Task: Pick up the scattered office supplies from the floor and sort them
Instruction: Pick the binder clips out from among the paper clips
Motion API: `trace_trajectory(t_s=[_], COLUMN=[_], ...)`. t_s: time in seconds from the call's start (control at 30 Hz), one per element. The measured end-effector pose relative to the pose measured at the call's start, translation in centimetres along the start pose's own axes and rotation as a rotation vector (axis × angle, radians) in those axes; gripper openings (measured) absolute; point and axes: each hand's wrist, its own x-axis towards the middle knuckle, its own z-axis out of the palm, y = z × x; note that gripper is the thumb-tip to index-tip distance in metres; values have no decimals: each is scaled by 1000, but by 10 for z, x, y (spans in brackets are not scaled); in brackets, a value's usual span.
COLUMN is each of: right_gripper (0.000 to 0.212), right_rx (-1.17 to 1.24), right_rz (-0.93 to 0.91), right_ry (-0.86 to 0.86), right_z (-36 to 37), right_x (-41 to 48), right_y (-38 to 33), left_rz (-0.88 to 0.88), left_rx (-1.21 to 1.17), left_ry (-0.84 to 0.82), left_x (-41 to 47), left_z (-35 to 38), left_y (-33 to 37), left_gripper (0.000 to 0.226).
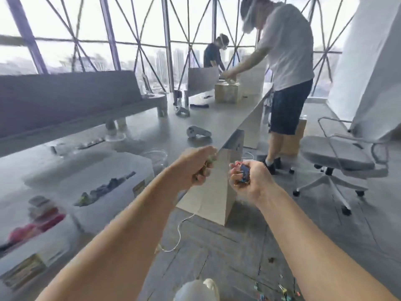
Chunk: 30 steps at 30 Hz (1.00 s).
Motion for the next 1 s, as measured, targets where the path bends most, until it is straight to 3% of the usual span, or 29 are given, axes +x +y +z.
trace_trajectory(t_s=[0.17,0.33,0.53,0.63,0.73,0.87,1.0], right_gripper=[31,26,23,24,37,22,21], right_rx=[-296,-781,-1428,-1663,-1820,-1916,-1996], right_rz=[4,-119,-399,-373,-374,-455,-563], right_ry=[-49,-132,-354,-423,-415,-494,-487], right_z=[100,179,223,225,224,222,205], right_x=[31,70,100,104,107,86,50], right_y=[35,102,182,194,193,173,144], left_rz=[138,90,31,55,102,103,150], left_rx=[331,768,775,760,893,1018,1020], left_ry=[324,511,509,503,471,442,421], left_x=[-8,-12,-17,-18,-28,-46,-74], left_z=[-102,-205,-270,-280,-283,-281,-261], left_y=[15,1,-40,-46,-44,-39,-30], left_gripper=[32,41,46,38,29,20,13])
